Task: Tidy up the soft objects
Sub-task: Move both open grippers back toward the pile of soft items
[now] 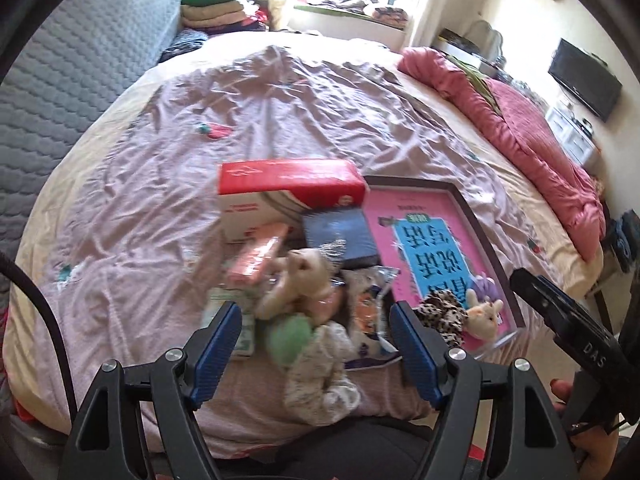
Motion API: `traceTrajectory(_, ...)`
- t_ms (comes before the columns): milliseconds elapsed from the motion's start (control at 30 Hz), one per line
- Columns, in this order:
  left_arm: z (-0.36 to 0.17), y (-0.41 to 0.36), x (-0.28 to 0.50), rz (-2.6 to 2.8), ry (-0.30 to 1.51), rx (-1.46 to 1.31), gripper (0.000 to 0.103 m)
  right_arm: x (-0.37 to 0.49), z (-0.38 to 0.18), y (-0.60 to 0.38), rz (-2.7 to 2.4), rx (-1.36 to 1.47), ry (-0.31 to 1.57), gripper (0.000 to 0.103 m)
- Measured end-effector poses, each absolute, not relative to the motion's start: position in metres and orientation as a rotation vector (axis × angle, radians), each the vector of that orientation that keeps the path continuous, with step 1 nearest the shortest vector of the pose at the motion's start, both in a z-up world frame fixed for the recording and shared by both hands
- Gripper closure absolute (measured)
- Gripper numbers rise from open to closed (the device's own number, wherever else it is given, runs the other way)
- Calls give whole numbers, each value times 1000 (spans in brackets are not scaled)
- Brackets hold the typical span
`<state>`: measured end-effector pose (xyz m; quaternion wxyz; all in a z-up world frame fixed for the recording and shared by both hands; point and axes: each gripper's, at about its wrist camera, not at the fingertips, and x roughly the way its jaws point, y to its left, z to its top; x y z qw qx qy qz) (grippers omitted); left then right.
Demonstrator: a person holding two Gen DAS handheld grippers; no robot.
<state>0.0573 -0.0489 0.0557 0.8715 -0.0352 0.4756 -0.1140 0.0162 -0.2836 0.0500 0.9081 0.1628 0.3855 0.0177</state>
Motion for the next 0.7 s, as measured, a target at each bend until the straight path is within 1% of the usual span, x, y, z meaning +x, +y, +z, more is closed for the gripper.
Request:
traceTrajectory(300,51,-27,49,-218,1009,-74,27,15,57,-265,90,303,791,25)
traceTrajectory(700,6,-23,32,-233,1105,-37,27,18,47,-240,174,262,845,24)
